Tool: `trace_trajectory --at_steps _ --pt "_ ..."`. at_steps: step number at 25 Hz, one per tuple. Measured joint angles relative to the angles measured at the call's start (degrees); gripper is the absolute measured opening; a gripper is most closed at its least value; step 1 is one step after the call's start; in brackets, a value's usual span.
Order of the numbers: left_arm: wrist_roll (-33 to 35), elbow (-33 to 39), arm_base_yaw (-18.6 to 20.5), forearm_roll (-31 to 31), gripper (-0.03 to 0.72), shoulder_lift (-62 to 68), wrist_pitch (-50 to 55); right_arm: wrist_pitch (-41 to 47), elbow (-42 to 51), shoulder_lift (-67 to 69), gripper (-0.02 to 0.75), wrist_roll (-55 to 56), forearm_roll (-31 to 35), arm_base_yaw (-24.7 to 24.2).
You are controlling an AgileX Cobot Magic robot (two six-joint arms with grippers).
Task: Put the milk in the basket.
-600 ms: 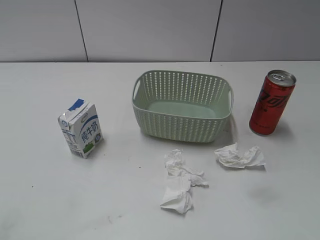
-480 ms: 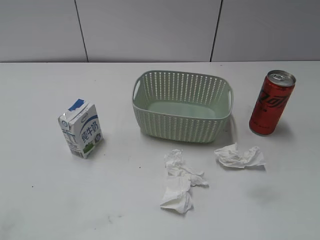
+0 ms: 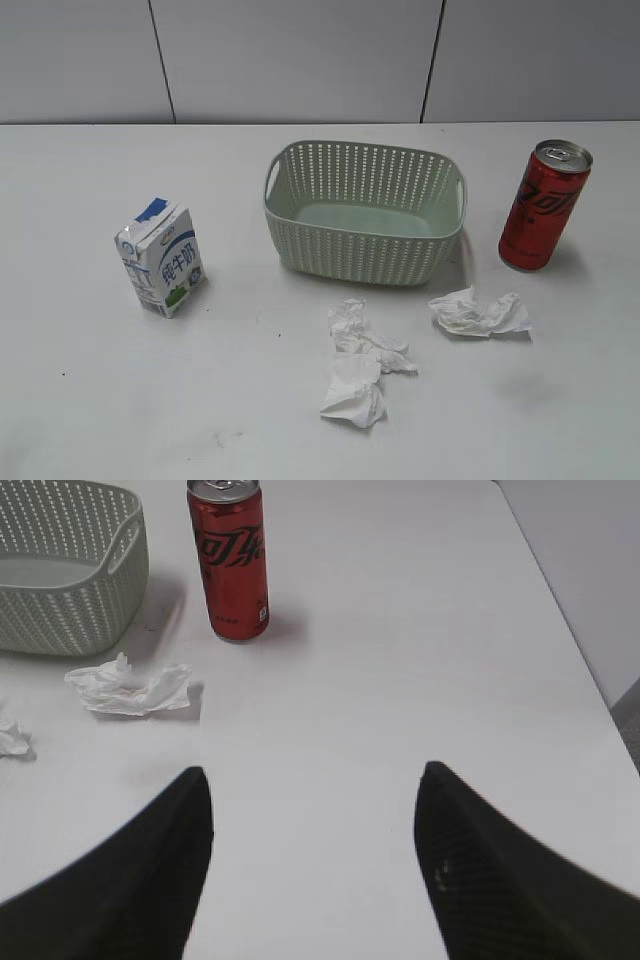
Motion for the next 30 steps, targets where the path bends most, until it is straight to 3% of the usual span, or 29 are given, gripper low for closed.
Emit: trace_trajectory --at_steps 8,18,24,30 --pt "0.0 -1.1 0.0 0.4 0.578 1.8 -3.6 0.0 0.0 0.0 0.496 0.0 0.0 0.0" --pt "0.2 -2.3 0.0 -1.3 0.578 20.3 -22.6 0.0 0.0 0.0 0.496 0.0 0.0 0.0" --pt "4.3 -8.7 0.0 -2.7 0.591 35.8 -24.7 0.0 0.0 0.0 0.496 0.0 0.0 0.0" --pt "10.6 -17.3 0.0 -8.8 0.635 50.6 -24.3 0.0 0.0 0.0 0.496 0.0 0.0 0.0"
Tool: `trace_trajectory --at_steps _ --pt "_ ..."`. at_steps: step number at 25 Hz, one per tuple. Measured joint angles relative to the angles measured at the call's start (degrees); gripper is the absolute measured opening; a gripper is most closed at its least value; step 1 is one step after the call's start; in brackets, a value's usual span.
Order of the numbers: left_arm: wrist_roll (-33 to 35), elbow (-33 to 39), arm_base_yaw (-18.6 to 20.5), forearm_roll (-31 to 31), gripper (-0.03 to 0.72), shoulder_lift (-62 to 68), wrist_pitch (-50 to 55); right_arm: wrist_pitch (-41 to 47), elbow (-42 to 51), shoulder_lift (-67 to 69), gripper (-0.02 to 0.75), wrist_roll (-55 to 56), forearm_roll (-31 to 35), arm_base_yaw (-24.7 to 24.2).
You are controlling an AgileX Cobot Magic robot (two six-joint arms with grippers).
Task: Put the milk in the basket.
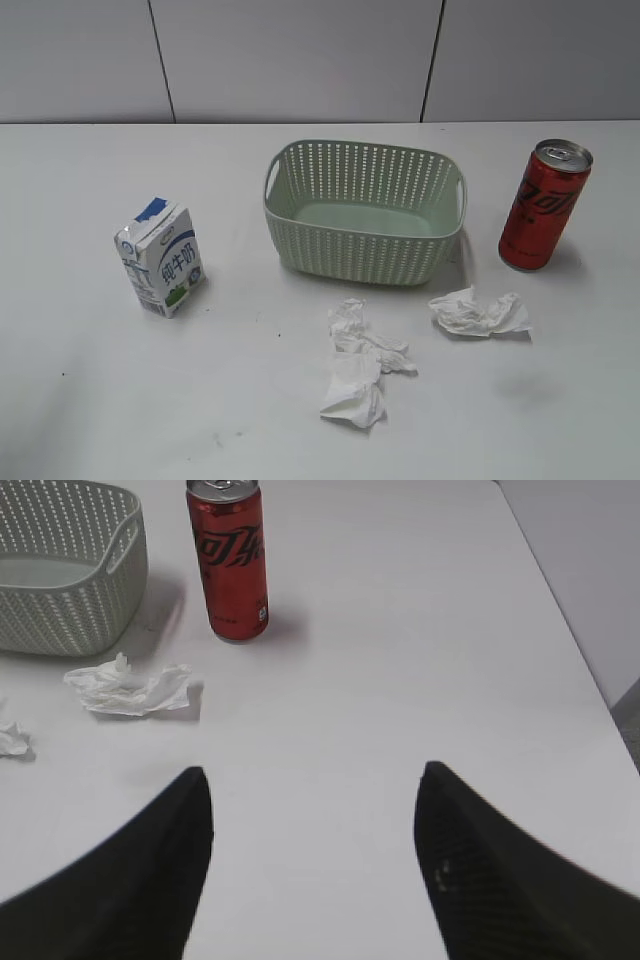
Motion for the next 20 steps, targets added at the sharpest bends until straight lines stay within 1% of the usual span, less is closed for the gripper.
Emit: trace_trajectory --at_steps 1,4,7,10,14,17,20 --pt "1.7 -1.7 0.0 -1.2 0.636 2.3 0.7 0.0 0.0 0.0 0.496 0.0 0.0 0.0" --pt "3.7 -7.0 -0.8 -3.3 0.636 8.9 2.4 0.0 0.0 0.0 0.496 0.0 0.0 0.0" --pt "4.1 -11.2 -4.9 -3.2 0.636 14.8 2.4 0.0 0.0 0.0 0.496 0.0 0.0 0.0" --pt "4.3 -14.3 -11.2 -1.2 0.634 21.3 2.4 0.0 0.0 0.0 0.496 0.0 0.0 0.0" --pt "4.3 -17.2 -17.0 -0.2 0.632 29.4 2.7 0.0 0.0 0.0 0.496 0.0 0.0 0.0" --pt "4.4 -19.5 -19.3 -0.1 0.631 35.3 4.4 0.0 0.0 0.0 0.496 0.0 0.0 0.0" --pt "4.4 -22.4 -20.8 0.0 0.631 41.1 7.7 0.0 0.0 0.0 0.496 0.0 0.0 0.0"
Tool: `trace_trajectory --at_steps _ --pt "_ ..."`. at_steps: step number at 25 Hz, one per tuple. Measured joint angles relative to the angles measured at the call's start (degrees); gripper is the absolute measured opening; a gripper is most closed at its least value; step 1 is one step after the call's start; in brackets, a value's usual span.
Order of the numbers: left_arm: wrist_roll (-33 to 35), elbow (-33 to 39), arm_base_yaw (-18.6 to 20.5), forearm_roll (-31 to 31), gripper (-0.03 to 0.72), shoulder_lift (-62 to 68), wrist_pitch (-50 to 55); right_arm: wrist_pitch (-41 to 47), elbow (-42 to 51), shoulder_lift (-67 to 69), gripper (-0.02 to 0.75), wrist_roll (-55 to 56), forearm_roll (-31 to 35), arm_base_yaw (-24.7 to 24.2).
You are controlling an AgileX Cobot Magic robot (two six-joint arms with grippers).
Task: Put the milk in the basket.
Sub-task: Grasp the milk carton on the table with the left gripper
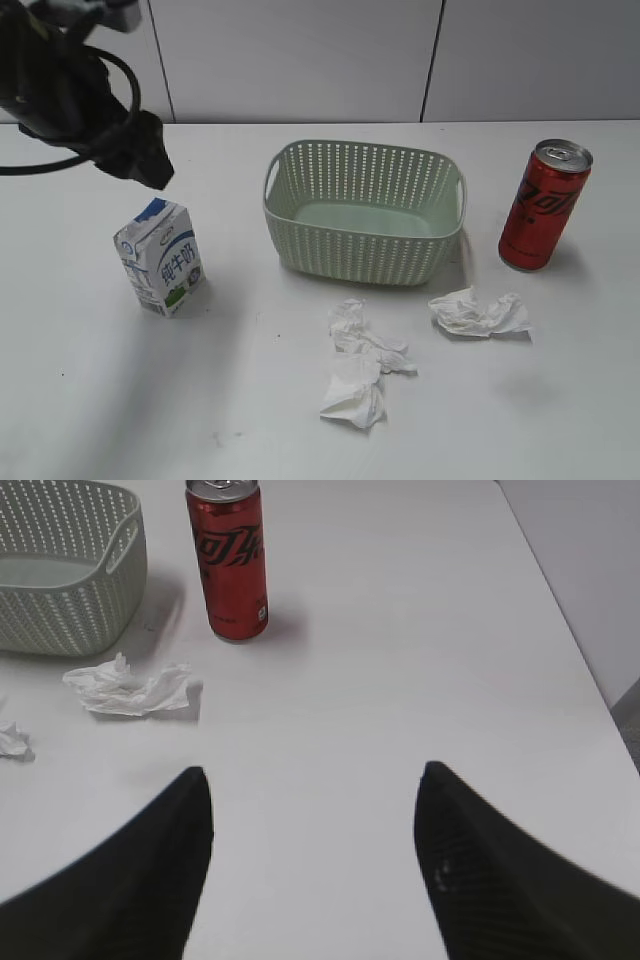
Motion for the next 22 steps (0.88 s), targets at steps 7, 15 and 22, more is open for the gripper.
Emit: trace_trajectory --at_steps 7,15,22 --pt "0.0 -1.9 -1.2 0.1 0.631 9.9 3.3 0.0 0.0 0.0 0.496 0.0 0.0 0.0" --pt "0.0 -2.0 -1.2 0.4 0.61 14.6 3.8 0.0 0.0 0.0 0.497 0.0 0.0 0.0" --pt "0.0 -2.0 -1.2 0.5 0.399 15.0 5.2 0.0 0.0 0.0 0.497 0.0 0.0 0.0"
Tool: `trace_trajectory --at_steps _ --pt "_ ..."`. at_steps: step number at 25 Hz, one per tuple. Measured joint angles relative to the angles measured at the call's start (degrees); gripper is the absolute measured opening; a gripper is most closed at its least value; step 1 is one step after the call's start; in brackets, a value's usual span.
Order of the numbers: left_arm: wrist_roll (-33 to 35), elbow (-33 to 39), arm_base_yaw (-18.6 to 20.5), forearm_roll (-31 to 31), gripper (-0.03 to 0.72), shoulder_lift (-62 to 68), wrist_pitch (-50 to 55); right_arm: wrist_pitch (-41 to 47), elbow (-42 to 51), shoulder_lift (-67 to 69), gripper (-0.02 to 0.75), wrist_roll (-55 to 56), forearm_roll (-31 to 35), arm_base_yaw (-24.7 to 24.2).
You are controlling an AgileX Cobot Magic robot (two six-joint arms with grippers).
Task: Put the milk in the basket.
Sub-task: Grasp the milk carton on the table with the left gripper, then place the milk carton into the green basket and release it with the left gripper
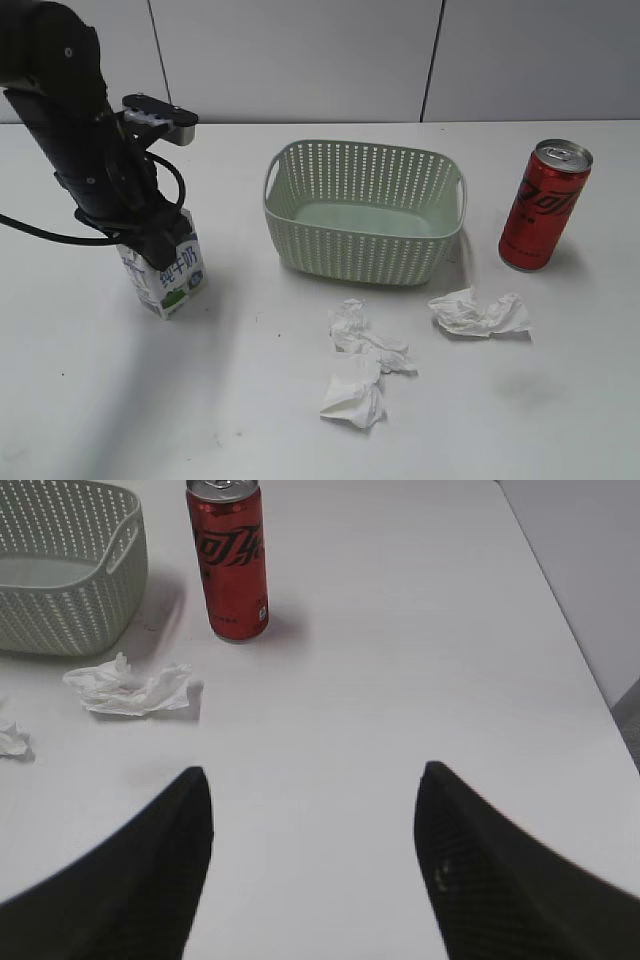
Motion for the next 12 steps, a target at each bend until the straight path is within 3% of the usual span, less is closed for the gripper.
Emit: trace_trajectory --at_steps 2,7,12 --pt "0.0 -0.6 0.0 0.1 0.291 0.0 1.3 0.0 0.0 0.0 0.497 0.0 0.0 0.0" --pt "0.0 -5.2 0.0 1.1 0.292 0.0 6.1 0.0 0.0 0.0 0.496 0.0 0.0 0.0" --pt "0.0 -15.9 0.0 2.1 0.292 0.1 10.6 0.0 0.0 0.0 0.496 0.0 0.0 0.0"
